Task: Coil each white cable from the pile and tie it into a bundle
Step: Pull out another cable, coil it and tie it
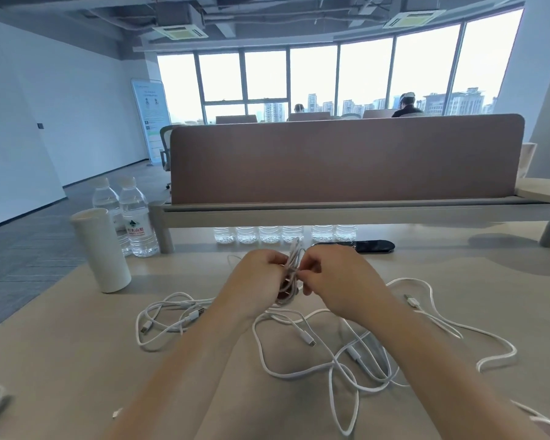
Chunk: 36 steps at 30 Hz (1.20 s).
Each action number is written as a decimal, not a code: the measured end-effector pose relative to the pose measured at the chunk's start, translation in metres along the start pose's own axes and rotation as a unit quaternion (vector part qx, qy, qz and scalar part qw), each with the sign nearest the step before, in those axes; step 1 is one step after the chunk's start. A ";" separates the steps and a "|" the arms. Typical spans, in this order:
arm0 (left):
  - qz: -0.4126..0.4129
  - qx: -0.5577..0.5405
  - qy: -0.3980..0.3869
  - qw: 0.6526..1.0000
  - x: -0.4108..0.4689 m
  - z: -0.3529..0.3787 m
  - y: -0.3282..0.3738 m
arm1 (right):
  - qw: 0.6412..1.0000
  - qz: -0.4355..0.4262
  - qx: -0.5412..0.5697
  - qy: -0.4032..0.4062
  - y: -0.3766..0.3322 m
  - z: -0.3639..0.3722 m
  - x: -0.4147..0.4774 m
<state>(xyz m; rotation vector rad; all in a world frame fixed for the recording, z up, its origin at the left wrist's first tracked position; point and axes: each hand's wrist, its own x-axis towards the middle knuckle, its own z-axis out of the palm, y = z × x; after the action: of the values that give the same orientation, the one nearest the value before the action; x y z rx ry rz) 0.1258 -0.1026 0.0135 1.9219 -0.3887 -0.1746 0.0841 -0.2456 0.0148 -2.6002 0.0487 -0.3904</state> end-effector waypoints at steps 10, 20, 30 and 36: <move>-0.042 -0.072 0.032 0.996 -0.062 -0.061 -0.011 | 0.991 -0.080 0.101 -0.021 -0.059 0.025 -0.019; -0.091 -0.119 0.142 0.979 -0.143 -0.166 -0.030 | 0.976 -0.125 0.167 -0.059 -0.161 0.080 -0.043; -0.145 -0.056 0.216 0.964 -0.196 -0.269 -0.086 | 0.973 -0.147 0.104 -0.142 -0.243 0.165 -0.058; -0.145 -0.044 0.224 0.963 -0.203 -0.280 -0.109 | 0.971 -0.171 0.056 -0.158 -0.268 0.203 -0.060</move>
<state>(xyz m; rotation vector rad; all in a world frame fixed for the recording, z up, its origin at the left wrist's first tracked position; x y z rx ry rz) 0.0405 0.2496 0.0056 1.8559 0.2025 0.0552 0.0738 0.0922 -0.0387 -2.5239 -0.5219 -0.0865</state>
